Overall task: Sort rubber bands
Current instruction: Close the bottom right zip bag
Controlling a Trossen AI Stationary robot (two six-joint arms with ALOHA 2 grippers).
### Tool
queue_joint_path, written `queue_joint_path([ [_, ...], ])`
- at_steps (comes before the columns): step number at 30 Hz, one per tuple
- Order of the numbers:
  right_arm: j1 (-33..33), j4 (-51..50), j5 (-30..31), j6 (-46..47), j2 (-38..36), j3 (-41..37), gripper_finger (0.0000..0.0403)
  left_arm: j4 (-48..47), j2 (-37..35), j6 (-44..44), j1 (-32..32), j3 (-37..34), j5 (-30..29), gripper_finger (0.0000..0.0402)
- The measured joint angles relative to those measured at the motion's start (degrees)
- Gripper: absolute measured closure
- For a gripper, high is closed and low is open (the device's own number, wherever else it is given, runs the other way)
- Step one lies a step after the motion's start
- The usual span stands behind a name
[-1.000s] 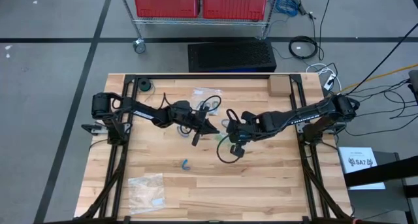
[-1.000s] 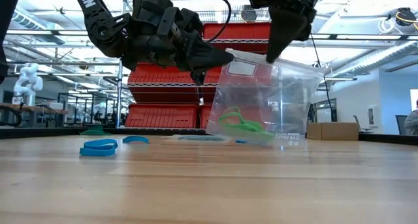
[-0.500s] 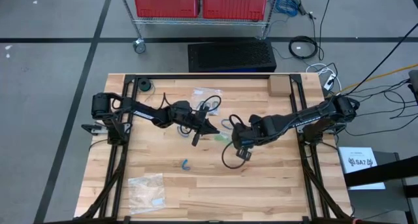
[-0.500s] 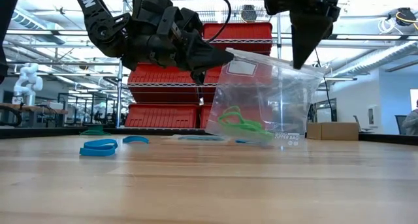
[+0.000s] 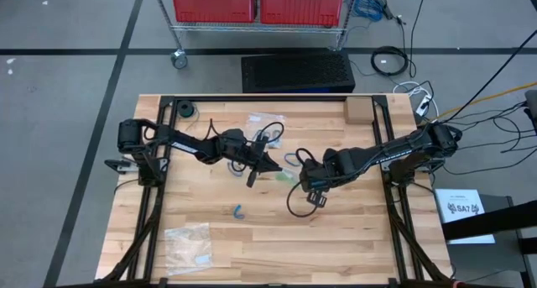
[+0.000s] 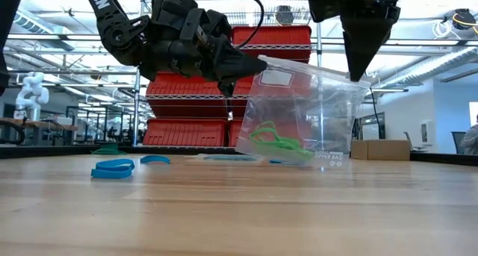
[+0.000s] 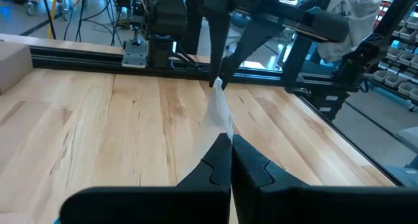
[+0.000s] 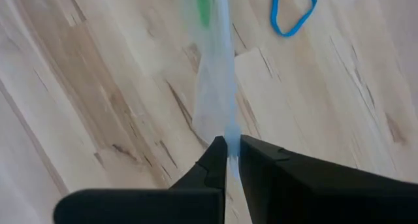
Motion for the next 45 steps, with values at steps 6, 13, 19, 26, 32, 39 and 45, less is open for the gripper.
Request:
queue_joint_path([
  [6,0.0,-2.53,-0.14,1.23,0.0,0.0,0.0391,0.0,0.0,0.0,0.0,0.0,0.0,0.0402],
  [13,0.0,-2.51,-1.09,1.24,0.0,0.0,0.0391,0.0,0.0,0.0,-0.02,0.0,0.0,0.0401],
  [19,0.0,-2.69,-1.56,1.1,0.0,0.02,0.0359,0.0,0.0,0.02,0.0,-0.02,0.0,0.0401],
  [26,-0.11,-9.14,2.37,-0.7,-0.02,6.18,0.0278,0.0,-0.02,0.24,0.04,-0.02,-2.57,0.0402],
  [32,-1.34,-10.96,8.73,-4.92,-0.07,10.1,0.0247,-1.31,0.18,0.69,0.04,-0.02,-12.43,0.0402],
  [39,-10.2,-7.14,8.12,-17.31,-0.78,5.64,0.027,-3.31,0.31,3.56,0.71,0.14,-14.88,0.0402],
  [45,-18.46,13.16,-4.14,-28.13,-2.64,-2.71,0.0281,-3.43,0.37,5.88,0.7,0.63,-13.4,0.0402],
])
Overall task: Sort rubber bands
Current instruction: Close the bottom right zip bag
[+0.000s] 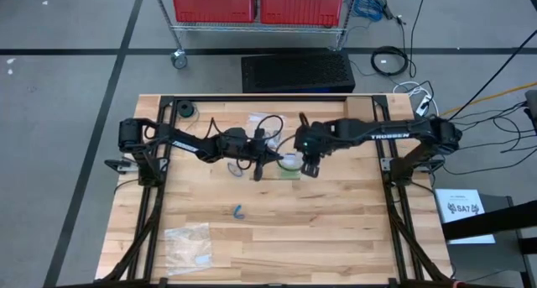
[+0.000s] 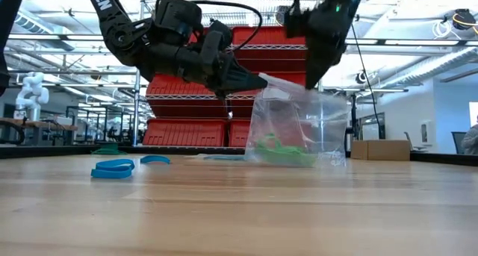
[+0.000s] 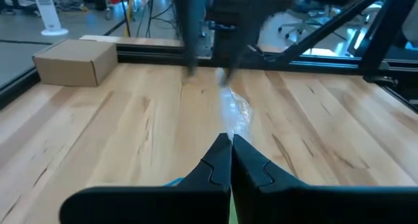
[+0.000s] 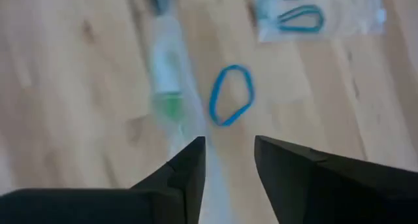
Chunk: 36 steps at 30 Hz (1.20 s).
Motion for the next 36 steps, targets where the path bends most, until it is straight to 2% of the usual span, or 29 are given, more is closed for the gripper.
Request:
queue_joint_path([
  [2,-1.82,3.23,-0.55,-1.68,0.0,-2.04,0.0281,-0.11,0.02,0.19,0.0,0.0,0.7,0.0402],
  [6,-3.53,8.83,-7.7,-4.02,0.0,-5.3,0.0295,-0.11,0.02,0.17,0.02,0.0,1.34,0.0402],
  [13,-3.42,10.85,-9.08,-6.84,-0.27,-6.56,0.0394,-0.11,0.02,-1.29,0.0,0.02,1.36,0.0402],
  [23,-5.07,0.03,-8.52,-9.7,-3.84,-1.09,0.0402,-1.71,0.0,-1.32,0.0,0.09,1.68,0.0365],
  [30,-14.56,-5.01,-9.16,-15.82,-4.53,-0.74,0.0403,-4.71,-2.6,-1.29,0.16,0.08,1.68,0.0319],
  [36,-25.58,-2.09,-15.89,-24.51,-1.65,-1.41,0.0403,-13.46,-10.57,-0.31,1.02,0.07,1.1,0.0296],
])
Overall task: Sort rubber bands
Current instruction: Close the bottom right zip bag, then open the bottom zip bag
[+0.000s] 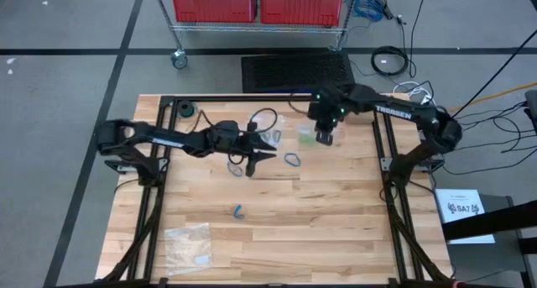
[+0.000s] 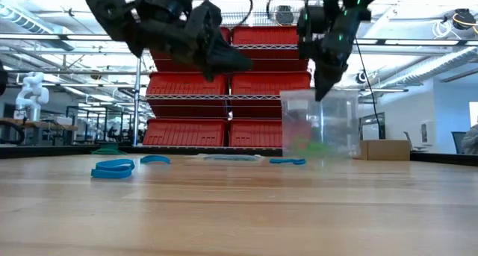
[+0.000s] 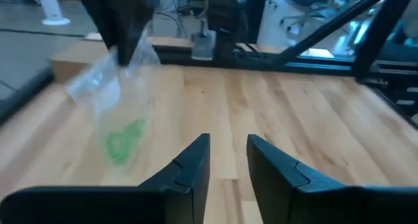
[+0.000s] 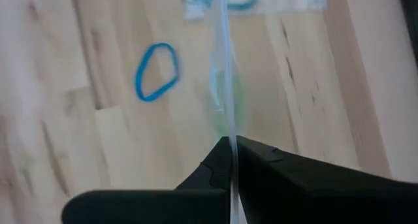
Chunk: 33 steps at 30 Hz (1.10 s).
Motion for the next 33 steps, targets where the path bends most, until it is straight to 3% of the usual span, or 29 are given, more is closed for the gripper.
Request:
queue_joint_path([
  [6,-9.62,2.02,-9.43,-7.2,6.42,-0.87,0.0403,-12.23,-8.27,4.16,0.78,0.0,-5.98,0.0295],
  [11,-14.6,6.85,-9.73,-10.21,12.86,-0.89,0.0403,-19.69,-12.11,5.46,1.91,0.0,-11.68,0.0295],
  [14,-16.81,11.34,-7.57,-10.74,16.54,-0.89,0.0403,-23.2,-12.69,5.52,2.72,0.0,-14.29,0.0295],
  [18,-18.32,17.75,1.81,-11.41,20.15,-0.45,0.0403,-27.35,-12.63,5.49,3.63,0.0,-17.22,0.0295],
  [22,-19.14,21.33,4.41,-11.08,21.68,0.2,0.0398,-30.79,-12.64,5.21,3.96,0.0,-19.41,0.0295],
  [27,-18.52,21.2,4.55,-11.04,20.83,1.23,0.0357,-35.5,-12.66,5.23,3.92,0.0,-19.59,0.0295],
  [33,-17.5,16.43,5.92,-10.14,18.69,5.26,0.0268,-44.63,-15.47,4.19,3.47,-0.03,-19.61,0.0305],
])
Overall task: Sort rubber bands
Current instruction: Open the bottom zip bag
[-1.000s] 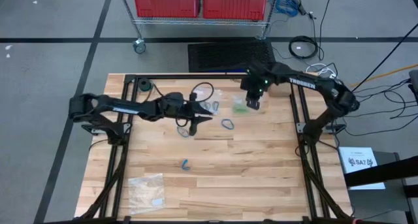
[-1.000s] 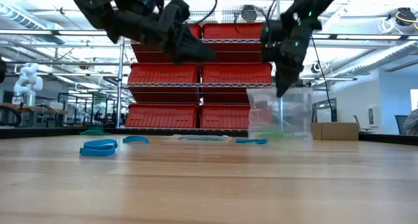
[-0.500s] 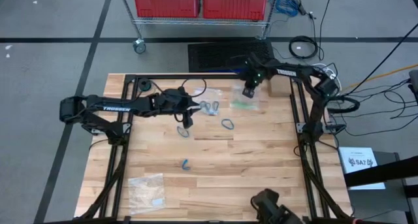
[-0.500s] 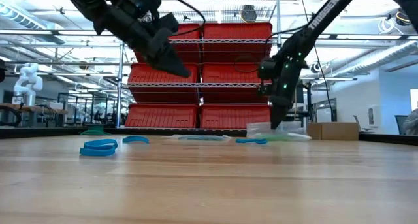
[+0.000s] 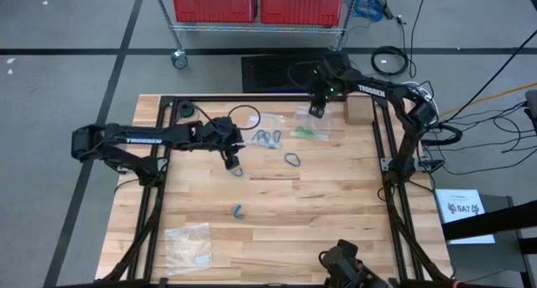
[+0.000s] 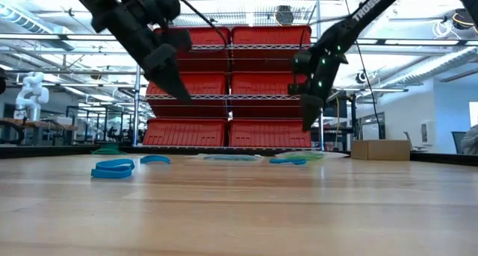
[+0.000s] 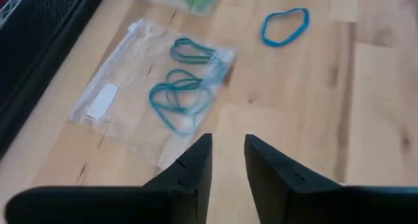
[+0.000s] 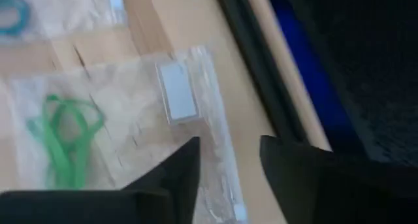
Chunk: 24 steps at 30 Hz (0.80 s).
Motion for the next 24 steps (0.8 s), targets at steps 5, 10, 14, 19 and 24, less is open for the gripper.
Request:
queue_joint_path([
  [5,2.29,-6.68,0.86,0.47,-3.01,4.1,0.0225,-5.76,-4.74,-2.28,-1.88,0.24,3.23,0.0352],
  [10,7.14,-10.32,0.8,-0.09,-6.61,4.63,0.0294,-14.33,-7.01,-7.83,-6.5,1.38,7.12,0.0394],
  [14,13.27,-11.54,0.85,0.73,-6.59,4.14,0.0387,-18.56,-5.98,-11.93,-12.68,1.41,7.3,0.0398],
  [19,22.62,-6.7,0.77,2.65,-6.59,0.48,0.04,-25.33,-4.4,-17.62,-20.24,1.41,6.75,0.0398],
  [24,30.95,3.72,-1.23,5.29,-6.59,-6.32,0.0402,-30.52,-3.38,-21.6,-27.79,1.41,6.52,0.0399],
])
